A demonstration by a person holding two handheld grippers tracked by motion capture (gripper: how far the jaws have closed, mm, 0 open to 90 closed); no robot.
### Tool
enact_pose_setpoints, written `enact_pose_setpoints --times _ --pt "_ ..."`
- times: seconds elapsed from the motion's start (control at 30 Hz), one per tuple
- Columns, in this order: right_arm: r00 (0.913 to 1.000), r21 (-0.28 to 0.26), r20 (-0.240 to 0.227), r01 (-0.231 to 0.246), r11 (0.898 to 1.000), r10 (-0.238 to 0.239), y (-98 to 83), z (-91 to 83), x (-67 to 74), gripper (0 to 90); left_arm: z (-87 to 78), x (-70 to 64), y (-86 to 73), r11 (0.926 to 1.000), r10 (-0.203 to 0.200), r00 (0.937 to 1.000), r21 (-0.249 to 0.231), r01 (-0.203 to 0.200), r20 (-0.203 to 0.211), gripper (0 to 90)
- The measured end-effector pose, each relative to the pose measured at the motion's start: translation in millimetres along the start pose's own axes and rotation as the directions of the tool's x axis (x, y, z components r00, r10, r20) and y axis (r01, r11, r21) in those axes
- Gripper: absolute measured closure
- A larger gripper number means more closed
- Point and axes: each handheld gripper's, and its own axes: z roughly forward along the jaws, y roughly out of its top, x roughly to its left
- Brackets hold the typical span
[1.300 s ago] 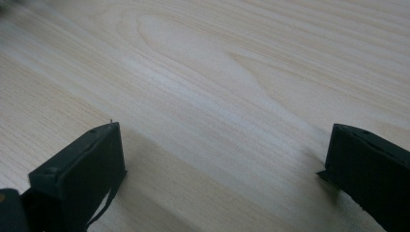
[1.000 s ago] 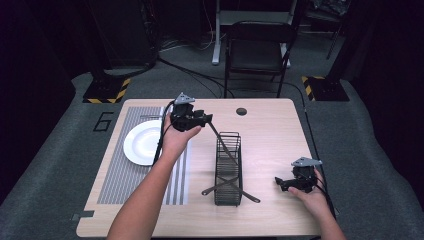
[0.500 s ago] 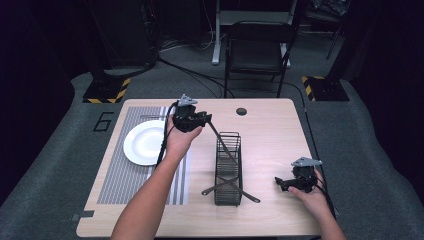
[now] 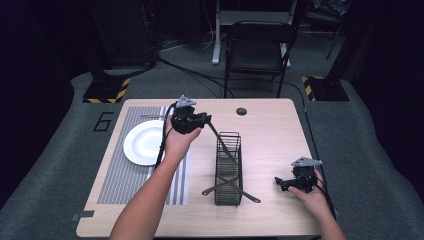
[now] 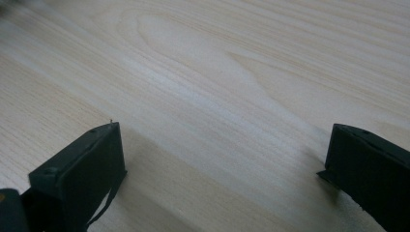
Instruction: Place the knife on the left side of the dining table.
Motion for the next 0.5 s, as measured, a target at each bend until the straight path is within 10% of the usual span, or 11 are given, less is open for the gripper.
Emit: enact_pose_setpoints --times 0.5 --pt "1.0 0.0 0.0 0.0 1.0 0.0 0.0 0.0 0.0 0.0 -18.1 -24.5 1.5 0.9991 0.017 0.9956 -0.04 -0.013 0.093 80.0"
